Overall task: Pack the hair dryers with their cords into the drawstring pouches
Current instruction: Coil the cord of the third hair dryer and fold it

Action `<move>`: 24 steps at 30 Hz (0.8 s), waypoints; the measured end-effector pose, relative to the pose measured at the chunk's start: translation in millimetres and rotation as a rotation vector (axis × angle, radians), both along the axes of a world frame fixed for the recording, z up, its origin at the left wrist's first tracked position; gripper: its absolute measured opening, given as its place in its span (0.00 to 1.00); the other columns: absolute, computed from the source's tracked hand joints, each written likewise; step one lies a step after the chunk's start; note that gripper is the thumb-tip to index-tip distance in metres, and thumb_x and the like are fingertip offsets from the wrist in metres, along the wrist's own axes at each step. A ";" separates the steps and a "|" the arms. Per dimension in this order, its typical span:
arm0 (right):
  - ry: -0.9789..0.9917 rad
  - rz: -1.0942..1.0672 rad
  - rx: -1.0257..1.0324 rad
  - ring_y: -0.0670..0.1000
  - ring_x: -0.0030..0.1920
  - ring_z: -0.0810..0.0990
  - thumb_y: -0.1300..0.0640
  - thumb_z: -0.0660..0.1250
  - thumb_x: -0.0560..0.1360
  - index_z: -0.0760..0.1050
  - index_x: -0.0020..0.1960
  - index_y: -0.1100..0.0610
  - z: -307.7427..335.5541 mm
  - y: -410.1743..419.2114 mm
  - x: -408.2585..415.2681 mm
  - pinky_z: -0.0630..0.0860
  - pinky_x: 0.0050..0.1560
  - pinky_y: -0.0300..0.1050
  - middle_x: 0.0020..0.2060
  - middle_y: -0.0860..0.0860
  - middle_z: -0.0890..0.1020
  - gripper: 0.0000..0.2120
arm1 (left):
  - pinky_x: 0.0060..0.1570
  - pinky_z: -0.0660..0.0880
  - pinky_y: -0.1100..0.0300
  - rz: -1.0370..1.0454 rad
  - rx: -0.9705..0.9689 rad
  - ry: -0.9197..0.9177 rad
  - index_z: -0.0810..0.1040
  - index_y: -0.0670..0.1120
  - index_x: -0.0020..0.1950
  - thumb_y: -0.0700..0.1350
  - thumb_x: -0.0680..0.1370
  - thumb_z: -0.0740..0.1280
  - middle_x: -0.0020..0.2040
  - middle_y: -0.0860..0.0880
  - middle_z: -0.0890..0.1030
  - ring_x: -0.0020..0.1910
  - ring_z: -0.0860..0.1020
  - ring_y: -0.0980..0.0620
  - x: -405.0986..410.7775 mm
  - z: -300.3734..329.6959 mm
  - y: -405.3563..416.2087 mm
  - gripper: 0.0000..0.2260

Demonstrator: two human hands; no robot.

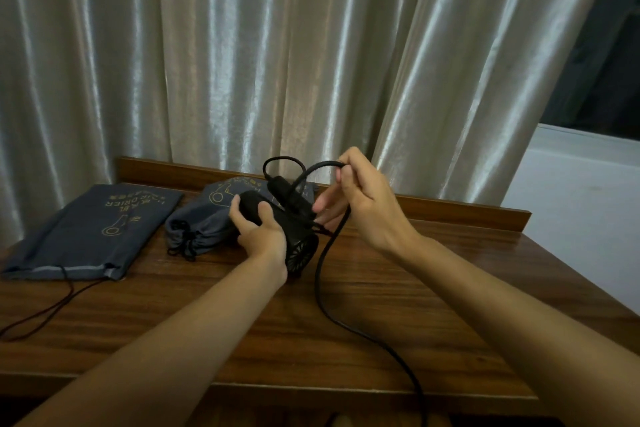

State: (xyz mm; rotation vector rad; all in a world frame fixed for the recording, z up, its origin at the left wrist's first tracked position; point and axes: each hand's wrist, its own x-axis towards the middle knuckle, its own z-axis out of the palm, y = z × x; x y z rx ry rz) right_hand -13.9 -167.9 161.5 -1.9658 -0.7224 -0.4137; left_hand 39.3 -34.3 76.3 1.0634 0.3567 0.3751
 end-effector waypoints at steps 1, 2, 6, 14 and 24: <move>0.069 0.045 0.056 0.63 0.37 0.85 0.54 0.49 0.85 0.64 0.51 0.62 1.6 3.5 -1.6 0.81 0.38 0.67 0.39 0.63 0.83 0.13 | 0.39 0.70 0.58 -0.003 0.082 -0.026 0.57 0.65 0.74 0.50 0.83 0.59 0.72 0.44 0.65 0.54 0.70 0.50 -0.1 -2.0 -0.7 0.22; 0.138 0.083 0.115 0.65 0.38 0.85 0.54 0.48 0.86 0.64 0.52 0.62 4.1 6.9 -2.1 0.81 0.39 0.67 0.40 0.65 0.83 0.12 | 0.42 0.71 0.58 -0.017 0.164 -0.061 0.59 0.66 0.73 0.50 0.83 0.60 0.72 0.45 0.65 0.55 0.70 0.50 0.1 -5.0 -0.8 0.22; 0.357 0.110 0.338 0.68 0.40 0.84 0.55 0.45 0.86 0.63 0.50 0.58 18.4 12.6 6.8 0.82 0.44 0.65 0.42 0.66 0.84 0.12 | 0.66 0.69 0.47 -0.114 0.516 -0.210 0.62 0.65 0.72 0.50 0.82 0.61 0.71 0.50 0.68 0.66 0.70 0.50 -4.4 -19.9 2.7 0.20; 0.642 0.043 0.681 0.70 0.40 0.84 0.64 0.44 0.82 0.61 0.49 0.57 26.1 -2.0 35.3 0.82 0.34 0.56 0.40 0.69 0.84 0.09 | 0.63 0.72 0.48 -0.315 0.817 -0.351 0.63 0.74 0.67 0.73 0.73 0.56 0.63 0.62 0.75 0.64 0.74 0.56 -31.8 -33.6 10.2 0.23; 0.865 0.072 0.891 0.73 0.39 0.83 0.64 0.44 0.84 0.63 0.50 0.60 16.0 -6.7 54.1 0.81 0.39 0.65 0.41 0.72 0.82 0.10 | 0.56 0.77 0.54 -0.420 0.725 -0.346 0.76 0.59 0.60 0.65 0.70 0.69 0.51 0.57 0.82 0.53 0.80 0.60 -33.2 -45.8 3.7 0.21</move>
